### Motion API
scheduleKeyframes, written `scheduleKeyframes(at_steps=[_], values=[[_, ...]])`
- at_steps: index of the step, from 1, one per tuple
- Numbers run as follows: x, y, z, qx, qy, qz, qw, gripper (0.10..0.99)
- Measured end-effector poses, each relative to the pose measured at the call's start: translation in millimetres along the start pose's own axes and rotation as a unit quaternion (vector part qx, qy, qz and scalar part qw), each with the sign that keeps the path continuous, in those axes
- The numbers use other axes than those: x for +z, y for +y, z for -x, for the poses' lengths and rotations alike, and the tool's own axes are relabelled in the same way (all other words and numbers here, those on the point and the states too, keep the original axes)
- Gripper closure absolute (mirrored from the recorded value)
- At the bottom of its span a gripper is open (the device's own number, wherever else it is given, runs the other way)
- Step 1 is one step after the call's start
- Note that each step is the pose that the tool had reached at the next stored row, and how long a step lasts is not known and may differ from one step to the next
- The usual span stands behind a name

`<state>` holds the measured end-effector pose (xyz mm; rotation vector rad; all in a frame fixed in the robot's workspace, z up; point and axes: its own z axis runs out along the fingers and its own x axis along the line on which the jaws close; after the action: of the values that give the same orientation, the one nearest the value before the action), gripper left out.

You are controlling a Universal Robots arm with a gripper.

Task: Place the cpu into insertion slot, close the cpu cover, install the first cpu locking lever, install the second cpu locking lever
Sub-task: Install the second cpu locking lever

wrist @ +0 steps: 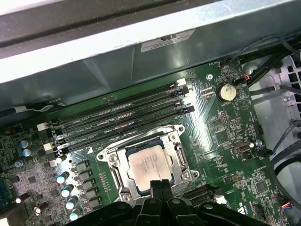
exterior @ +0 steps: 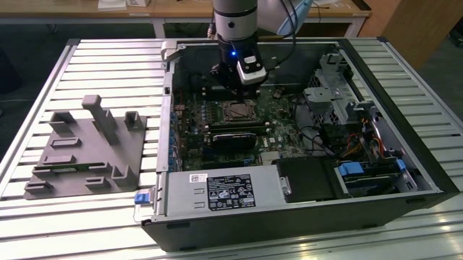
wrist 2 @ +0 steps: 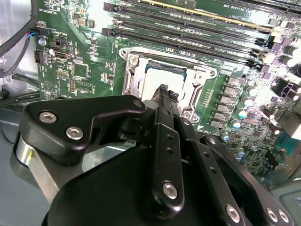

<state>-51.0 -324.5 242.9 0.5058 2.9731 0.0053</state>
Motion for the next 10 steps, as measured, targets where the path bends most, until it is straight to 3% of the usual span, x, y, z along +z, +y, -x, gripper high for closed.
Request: scheduleKeyframes(at_steps=[10], values=[[-1.6, -3.5, 2.1, 0.0, -0.0001, -0.0003, 1.0, 0.98]])
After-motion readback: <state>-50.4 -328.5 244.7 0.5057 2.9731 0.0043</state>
